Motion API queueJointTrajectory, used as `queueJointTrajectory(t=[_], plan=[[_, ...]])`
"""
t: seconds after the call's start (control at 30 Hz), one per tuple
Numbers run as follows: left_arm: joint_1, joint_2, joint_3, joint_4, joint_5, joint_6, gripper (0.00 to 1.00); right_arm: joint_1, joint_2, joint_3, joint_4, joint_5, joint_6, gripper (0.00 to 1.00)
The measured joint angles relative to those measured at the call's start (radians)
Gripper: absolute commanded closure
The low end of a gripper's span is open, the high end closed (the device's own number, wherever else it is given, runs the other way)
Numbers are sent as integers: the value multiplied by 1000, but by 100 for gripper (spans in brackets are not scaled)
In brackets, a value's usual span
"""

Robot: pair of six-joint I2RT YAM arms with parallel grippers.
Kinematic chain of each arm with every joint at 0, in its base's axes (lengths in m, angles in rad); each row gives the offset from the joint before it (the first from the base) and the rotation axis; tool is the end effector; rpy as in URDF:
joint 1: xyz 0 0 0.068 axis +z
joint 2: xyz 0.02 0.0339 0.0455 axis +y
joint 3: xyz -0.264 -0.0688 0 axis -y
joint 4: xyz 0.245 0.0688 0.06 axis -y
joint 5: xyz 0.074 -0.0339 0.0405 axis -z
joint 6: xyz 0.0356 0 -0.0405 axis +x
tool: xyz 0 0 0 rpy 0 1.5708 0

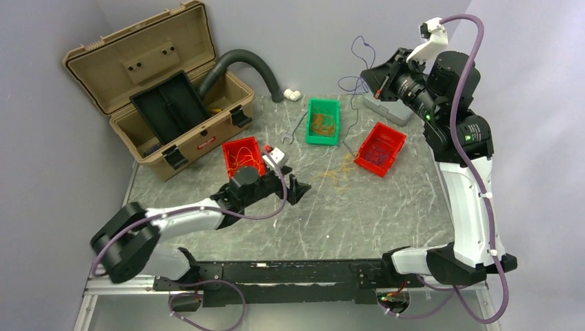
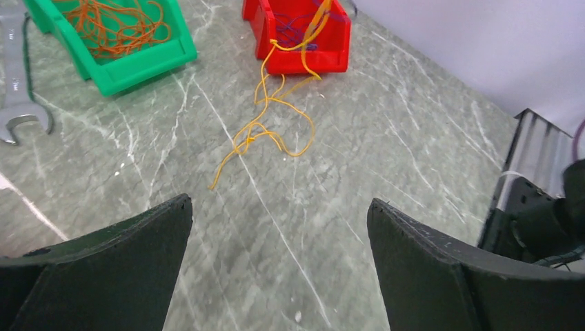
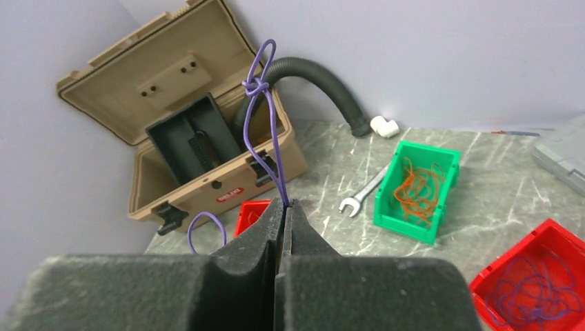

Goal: Untangle the cables

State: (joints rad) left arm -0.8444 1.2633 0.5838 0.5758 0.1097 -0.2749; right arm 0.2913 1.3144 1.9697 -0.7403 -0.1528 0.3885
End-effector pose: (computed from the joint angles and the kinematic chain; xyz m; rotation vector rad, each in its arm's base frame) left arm 0.1812 -0.2098 0.2465 0.5778 1.6641 -0.9237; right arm 0.2087 0.0682 0.5565 -0.0366 1.6943 0.6396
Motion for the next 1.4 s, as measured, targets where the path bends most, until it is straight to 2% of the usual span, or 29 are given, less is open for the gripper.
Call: queueJointTrajectory(t=[0.17, 0.3, 0.4, 0.47, 0.53, 0.6, 0.63, 0.73, 0.77, 0.8, 0.83, 0.93, 0.97, 1.2, 1.4], plan=[[-15, 235, 64, 192, 19, -1, 3, 0, -1, 19, 3, -47, 29, 100], [-44, 399, 165, 359, 37, -6, 4, 0, -4, 11, 31, -79, 63, 100], [-59, 499, 266, 416, 48, -21, 5, 0, -7, 8, 48, -96, 83, 100], [-66, 566, 341, 437, 50, -35, 14, 0, -8, 8, 54, -97, 87, 100], [-67, 608, 380, 450, 49, -42, 36, 0, -9, 10, 53, -95, 87, 100], [-67, 658, 414, 464, 50, -47, 47, 0, -10, 11, 53, -90, 87, 100], [-67, 682, 427, 468, 50, -51, 46, 0, -12, 11, 53, -86, 86, 100], [-66, 721, 426, 465, 50, -54, 27, 0, -21, 12, 52, -53, 77, 100], [-66, 722, 410, 469, 49, -53, 25, 0, -25, 14, 50, -35, 71, 100], [-66, 720, 389, 481, 47, -55, 27, 0, -27, 17, 48, -24, 66, 100], [-66, 715, 366, 487, 47, -54, 39, 0, -30, 21, 47, -8, 58, 100], [-64, 710, 317, 496, 67, -59, 88, 0, -43, 21, 46, 29, 48, 100], [-63, 711, 315, 495, 83, -61, 99, 0, -47, 21, 46, 39, 47, 100], [-52, 711, 291, 542, 148, -105, 100, 0, -61, 27, 45, 98, 31, 100], [-10, 633, 145, 497, 134, -133, 100, 0, -116, -55, 51, 271, 23, 100]])
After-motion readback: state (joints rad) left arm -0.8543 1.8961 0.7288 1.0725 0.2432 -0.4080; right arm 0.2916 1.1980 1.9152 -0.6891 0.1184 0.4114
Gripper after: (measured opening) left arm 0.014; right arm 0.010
